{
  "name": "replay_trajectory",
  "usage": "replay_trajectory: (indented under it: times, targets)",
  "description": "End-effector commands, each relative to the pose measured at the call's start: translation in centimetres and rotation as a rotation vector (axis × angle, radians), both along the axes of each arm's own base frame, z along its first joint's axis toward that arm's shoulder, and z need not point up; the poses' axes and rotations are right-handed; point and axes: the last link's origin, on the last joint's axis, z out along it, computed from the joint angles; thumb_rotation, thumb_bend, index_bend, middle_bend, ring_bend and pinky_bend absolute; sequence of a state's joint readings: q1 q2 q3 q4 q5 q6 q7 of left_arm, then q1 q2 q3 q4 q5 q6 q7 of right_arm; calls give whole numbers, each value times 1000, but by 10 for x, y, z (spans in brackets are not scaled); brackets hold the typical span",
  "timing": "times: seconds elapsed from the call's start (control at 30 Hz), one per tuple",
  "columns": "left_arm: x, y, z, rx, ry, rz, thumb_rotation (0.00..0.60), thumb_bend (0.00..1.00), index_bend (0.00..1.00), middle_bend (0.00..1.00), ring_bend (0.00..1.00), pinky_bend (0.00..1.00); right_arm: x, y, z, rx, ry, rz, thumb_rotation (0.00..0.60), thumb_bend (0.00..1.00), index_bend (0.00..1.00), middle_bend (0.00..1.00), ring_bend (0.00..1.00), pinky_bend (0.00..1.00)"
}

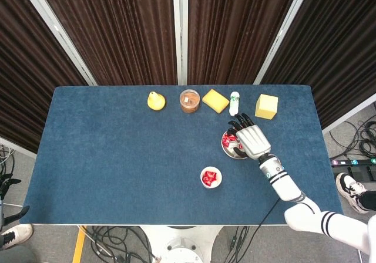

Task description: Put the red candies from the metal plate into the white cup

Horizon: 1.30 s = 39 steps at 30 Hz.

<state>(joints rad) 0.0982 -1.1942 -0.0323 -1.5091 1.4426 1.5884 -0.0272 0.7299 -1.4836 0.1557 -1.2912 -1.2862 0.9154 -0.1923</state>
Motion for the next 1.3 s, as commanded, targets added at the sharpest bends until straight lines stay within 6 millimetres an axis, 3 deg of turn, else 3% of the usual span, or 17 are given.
replay_trajectory:
  times: [0.03, 0.5, 1.1, 1.3]
  targets:
    - [-1, -1, 0, 1, 0, 4, 600, 125, 366, 310, 266, 265, -7, -18, -20, 24, 88, -45, 600, 237, 389, 168, 0, 0]
    - [-3, -5, 1, 5, 0, 23, 600, 125, 366, 310, 266, 265, -14, -37, -70, 20, 149, -68, 600, 237, 396, 160, 0, 0]
    - [-4, -6, 1, 6, -5, 29, 600, 125, 366, 310, 266, 265, -16, -39, -86, 11, 191, -39, 600, 237, 422, 162, 0, 0]
    - [-5, -6, 1, 6, -7, 30, 600, 125, 366, 310, 266, 265, -15, -39, -88, 3, 189, -32, 600, 301, 524, 181, 0, 0]
